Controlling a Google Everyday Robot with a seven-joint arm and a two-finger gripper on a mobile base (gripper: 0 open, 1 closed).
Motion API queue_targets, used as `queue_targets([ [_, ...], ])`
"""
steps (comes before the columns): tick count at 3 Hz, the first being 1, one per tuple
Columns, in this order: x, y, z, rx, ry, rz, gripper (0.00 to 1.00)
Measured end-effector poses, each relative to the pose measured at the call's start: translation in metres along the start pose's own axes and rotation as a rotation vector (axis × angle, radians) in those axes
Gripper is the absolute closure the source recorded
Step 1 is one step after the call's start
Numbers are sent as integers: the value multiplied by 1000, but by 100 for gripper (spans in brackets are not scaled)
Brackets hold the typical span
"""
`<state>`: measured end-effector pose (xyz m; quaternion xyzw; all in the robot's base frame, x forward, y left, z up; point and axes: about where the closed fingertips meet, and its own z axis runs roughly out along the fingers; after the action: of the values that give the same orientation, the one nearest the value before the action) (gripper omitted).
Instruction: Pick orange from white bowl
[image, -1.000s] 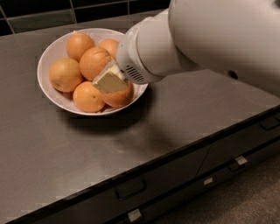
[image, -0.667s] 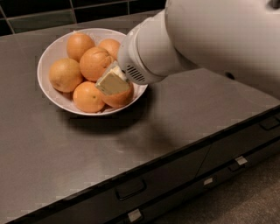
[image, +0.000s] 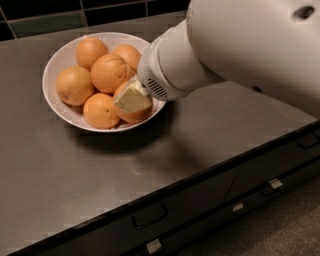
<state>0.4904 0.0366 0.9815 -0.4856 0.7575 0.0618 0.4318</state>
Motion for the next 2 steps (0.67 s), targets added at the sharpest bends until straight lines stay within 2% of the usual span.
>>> queue_targets([
  [2,18,2,20,-45,21,43,36],
])
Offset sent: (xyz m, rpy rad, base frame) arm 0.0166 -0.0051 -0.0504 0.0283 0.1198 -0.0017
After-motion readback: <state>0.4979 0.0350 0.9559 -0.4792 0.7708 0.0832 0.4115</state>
